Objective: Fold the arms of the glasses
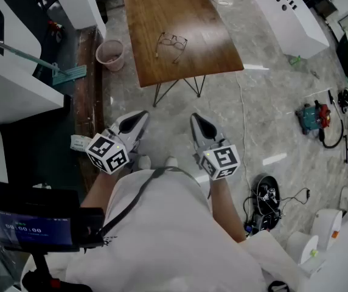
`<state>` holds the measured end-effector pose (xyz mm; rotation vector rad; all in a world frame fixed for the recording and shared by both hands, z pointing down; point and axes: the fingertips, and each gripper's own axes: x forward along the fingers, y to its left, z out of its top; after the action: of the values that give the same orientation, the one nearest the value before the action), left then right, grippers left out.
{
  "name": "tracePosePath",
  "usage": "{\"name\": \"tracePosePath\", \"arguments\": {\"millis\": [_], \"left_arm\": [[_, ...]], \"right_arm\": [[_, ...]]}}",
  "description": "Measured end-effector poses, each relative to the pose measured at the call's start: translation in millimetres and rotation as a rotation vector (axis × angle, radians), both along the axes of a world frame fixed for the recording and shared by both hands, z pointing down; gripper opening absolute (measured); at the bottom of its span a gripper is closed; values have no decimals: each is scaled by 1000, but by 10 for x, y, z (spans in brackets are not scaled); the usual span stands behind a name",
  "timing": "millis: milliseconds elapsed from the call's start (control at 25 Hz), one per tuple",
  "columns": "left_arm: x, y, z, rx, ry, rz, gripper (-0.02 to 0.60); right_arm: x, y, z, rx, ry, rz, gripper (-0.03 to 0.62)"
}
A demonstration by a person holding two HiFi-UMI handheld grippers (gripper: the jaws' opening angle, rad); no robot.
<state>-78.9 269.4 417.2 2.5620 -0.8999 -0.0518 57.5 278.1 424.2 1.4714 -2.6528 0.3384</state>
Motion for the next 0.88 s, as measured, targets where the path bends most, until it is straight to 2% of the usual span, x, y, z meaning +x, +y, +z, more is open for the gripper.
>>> {"name": "tracePosePath", "arguments": {"millis": [600, 880], "left_arm": [[-267, -23, 30, 3, 15, 41, 6], [-488, -67, 73, -22, 44, 103, 6]], "right_arm": [[-270, -5, 20, -11, -7, 27, 8], [-475, -23, 75, -33, -23, 53, 9]]}}
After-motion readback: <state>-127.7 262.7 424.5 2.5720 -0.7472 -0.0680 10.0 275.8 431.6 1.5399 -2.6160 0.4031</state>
